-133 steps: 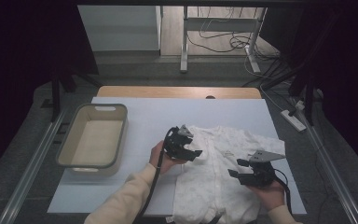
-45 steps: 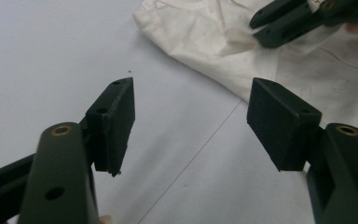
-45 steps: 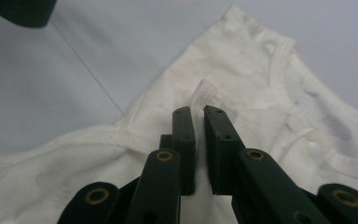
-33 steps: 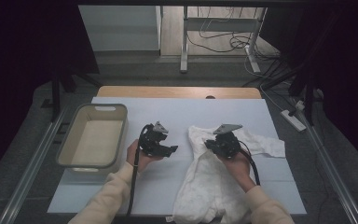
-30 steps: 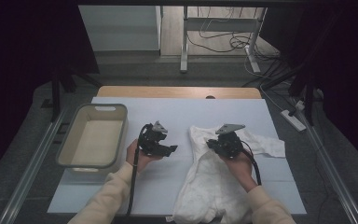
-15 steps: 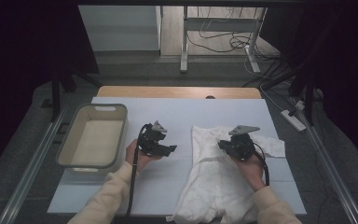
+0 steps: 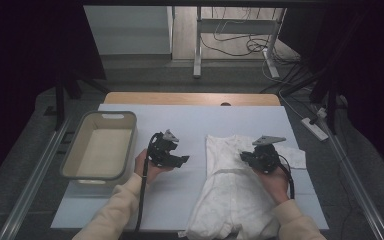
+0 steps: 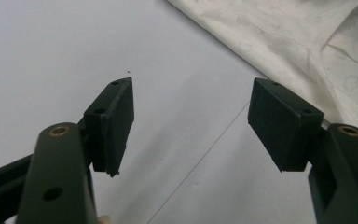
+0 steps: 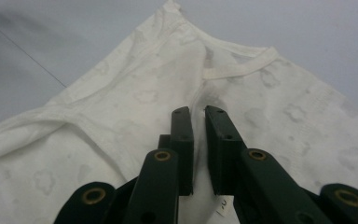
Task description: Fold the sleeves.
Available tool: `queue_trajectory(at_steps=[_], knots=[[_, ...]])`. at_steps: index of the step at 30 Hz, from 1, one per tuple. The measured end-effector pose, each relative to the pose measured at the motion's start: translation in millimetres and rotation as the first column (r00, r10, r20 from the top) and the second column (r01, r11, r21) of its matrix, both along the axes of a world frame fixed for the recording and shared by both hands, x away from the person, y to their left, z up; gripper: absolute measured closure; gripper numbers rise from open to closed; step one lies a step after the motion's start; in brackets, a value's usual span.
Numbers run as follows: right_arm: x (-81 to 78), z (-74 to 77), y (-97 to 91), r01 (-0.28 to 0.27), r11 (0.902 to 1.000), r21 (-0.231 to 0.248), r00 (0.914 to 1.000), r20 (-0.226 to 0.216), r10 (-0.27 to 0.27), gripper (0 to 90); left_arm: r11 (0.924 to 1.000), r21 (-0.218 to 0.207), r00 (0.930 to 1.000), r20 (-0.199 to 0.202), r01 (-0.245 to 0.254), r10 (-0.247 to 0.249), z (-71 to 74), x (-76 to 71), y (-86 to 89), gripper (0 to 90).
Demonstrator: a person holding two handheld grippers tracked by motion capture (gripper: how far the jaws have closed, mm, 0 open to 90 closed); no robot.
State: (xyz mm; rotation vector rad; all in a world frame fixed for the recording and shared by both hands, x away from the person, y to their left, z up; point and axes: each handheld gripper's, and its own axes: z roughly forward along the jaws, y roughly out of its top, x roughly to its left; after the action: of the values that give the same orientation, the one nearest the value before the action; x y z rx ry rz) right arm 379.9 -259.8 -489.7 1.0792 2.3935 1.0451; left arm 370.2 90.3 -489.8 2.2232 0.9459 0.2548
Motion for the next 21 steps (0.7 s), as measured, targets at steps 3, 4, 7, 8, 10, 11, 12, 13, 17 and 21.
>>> queue_trajectory(at_steps=[3, 4, 7, 8, 10, 11, 12, 13, 17, 21], knots=[[-0.1, -0.7, -5.0, 0.015, 0.9999, 0.001, 0.9999, -0.001, -0.015, 79.8, 1.0000, 0.002, 1.0000, -0.001, 0.000, 0.000, -0.2, 0.1, -0.3, 31.9], [0.1, -1.1, -6.7, 0.020, 0.9998, 0.004, 0.9998, -0.003, -0.020, 79.4, 1.0000, 0.003, 1.0000, -0.001, 0.000, 0.000, -0.1, 0.1, -0.3, 31.9], [0.7, -1.4, -13.1, 0.044, 0.9990, 0.001, 0.9990, -0.007, -0.044, 78.8, 1.0000, 0.002, 1.0000, 0.000, -0.002, 0.002, -0.1, 0.4, 0.1, 31.9], [0.9, -1.4, -15.5, 0.052, 0.9987, 0.004, 0.9986, -0.010, -0.052, 78.5, 1.0000, 0.002, 1.0000, 0.000, -0.003, 0.003, -0.1, 0.4, 0.3, 31.9], [0.8, -1.4, -20.0, 0.071, 0.9975, 0.006, 0.9974, -0.012, -0.071, 78.0, 1.0000, 0.002, 1.0000, 0.001, -0.004, 0.004, 0.0, 0.4, 0.7, 31.9], [0.7, -1.4, -21.9, 0.080, 0.9968, 0.005, 0.9967, -0.016, -0.080, 77.2, 1.0000, 0.002, 1.0000, 0.001, -0.005, 0.005, 0.0, 0.4, 0.8, 31.9], [0.4, -1.5, -23.5, 0.089, 0.9960, 0.005, 0.9959, -0.016, -0.089, 75.5, 1.0000, 0.002, 1.0000, 0.001, -0.005, 0.005, 0.1, 0.4, 0.9, 31.8], [0.0, -1.2, -24.8, 0.100, 0.9949, -0.003, 0.9949, -0.013, -0.100, 72.3, 1.0000, 0.001, 1.0000, 0.002, -0.005, 0.005, 0.2, 0.4, 1.0, 31.8], [-3.5, 4.2, -29.3, 0.169, 0.9854, -0.017, 0.9850, 0.038, -0.169, 57.8, 1.0000, -0.001, 1.0000, 0.006, -0.006, 0.006, 1.3, 0.1, 1.1, 31.9], [-8.4, 14.9, -23.2, 0.154, 0.9880, 0.016, 0.9857, 0.067, -0.155, 51.2, 1.0000, -0.001, 0.9999, 0.009, -0.005, 0.005, 2.4, 0.3, 1.2, 31.9]])
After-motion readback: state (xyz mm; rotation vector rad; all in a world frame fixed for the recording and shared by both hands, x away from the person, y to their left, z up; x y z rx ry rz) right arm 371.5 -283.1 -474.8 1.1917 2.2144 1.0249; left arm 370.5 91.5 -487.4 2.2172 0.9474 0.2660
